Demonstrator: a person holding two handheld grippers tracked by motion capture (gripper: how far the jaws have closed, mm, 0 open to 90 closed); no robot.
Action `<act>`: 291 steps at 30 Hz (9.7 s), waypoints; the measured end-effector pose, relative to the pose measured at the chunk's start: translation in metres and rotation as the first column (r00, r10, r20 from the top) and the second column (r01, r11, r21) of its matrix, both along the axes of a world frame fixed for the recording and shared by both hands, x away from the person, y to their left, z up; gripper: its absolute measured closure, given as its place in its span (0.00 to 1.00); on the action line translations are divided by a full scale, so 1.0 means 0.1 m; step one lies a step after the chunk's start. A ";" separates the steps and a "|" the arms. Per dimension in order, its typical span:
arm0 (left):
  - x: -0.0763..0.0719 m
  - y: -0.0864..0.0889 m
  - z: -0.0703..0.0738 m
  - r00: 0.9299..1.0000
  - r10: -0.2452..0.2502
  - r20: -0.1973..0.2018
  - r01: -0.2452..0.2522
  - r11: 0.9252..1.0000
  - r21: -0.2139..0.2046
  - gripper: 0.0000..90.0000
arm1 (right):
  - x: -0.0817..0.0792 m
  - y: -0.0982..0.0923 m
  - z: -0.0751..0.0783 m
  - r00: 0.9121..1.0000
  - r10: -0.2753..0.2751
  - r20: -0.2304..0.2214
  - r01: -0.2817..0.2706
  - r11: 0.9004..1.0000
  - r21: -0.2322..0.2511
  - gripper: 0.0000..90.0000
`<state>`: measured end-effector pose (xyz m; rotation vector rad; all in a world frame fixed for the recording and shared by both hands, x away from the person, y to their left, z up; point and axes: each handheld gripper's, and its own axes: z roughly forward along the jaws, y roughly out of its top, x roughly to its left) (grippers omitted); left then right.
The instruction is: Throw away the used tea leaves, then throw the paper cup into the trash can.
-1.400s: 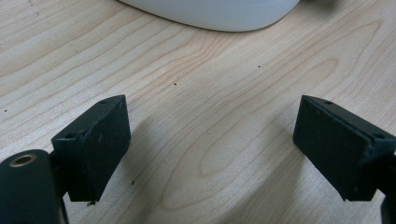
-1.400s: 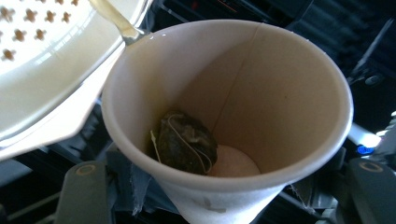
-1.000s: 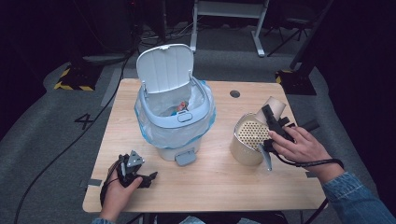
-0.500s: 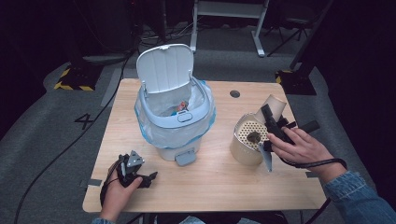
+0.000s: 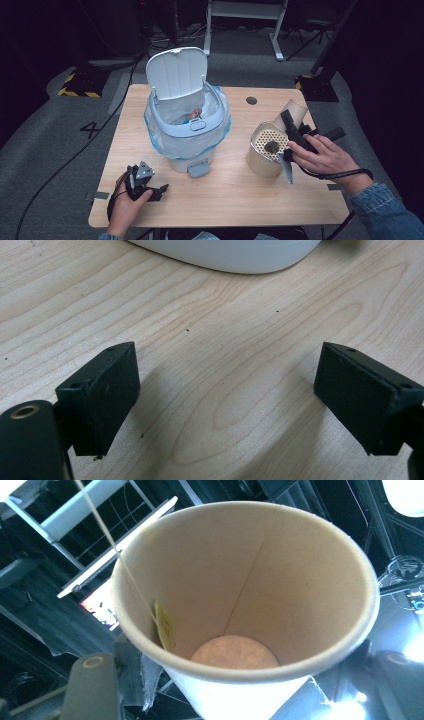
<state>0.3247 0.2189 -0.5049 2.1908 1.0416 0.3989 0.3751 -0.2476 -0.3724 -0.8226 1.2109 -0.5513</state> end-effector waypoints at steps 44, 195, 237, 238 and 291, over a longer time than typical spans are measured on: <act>0.00 0.00 0.00 1.000 0.000 0.000 0.000 1.000 0.000 0.13 | 0.04 0.12 0.51 0.999 0.026 -0.039 -0.020 0.989 0.145 0.35; 0.00 0.00 0.00 1.000 -0.014 -0.004 0.014 1.000 -0.011 0.13 | 0.82 1.13 1.31 0.147 0.884 -0.444 0.864 0.104 0.493 0.20; 0.00 0.02 0.00 1.000 -0.023 -0.003 0.023 1.000 -0.009 0.13 | 0.18 -0.82 0.77 0.285 0.802 -0.526 0.908 -0.049 0.417 0.23; 0.00 0.02 0.00 1.000 -0.023 -0.003 0.023 1.000 -0.008 0.13 | 0.16 -0.84 0.75 0.285 0.799 -0.529 0.910 -0.053 0.411 0.24; -0.02 0.05 0.03 0.999 0.038 -0.010 -0.038 0.999 -0.036 0.22 | -0.34 -1.26 -1.31 0.321 0.645 -0.694 0.946 -0.181 0.269 0.17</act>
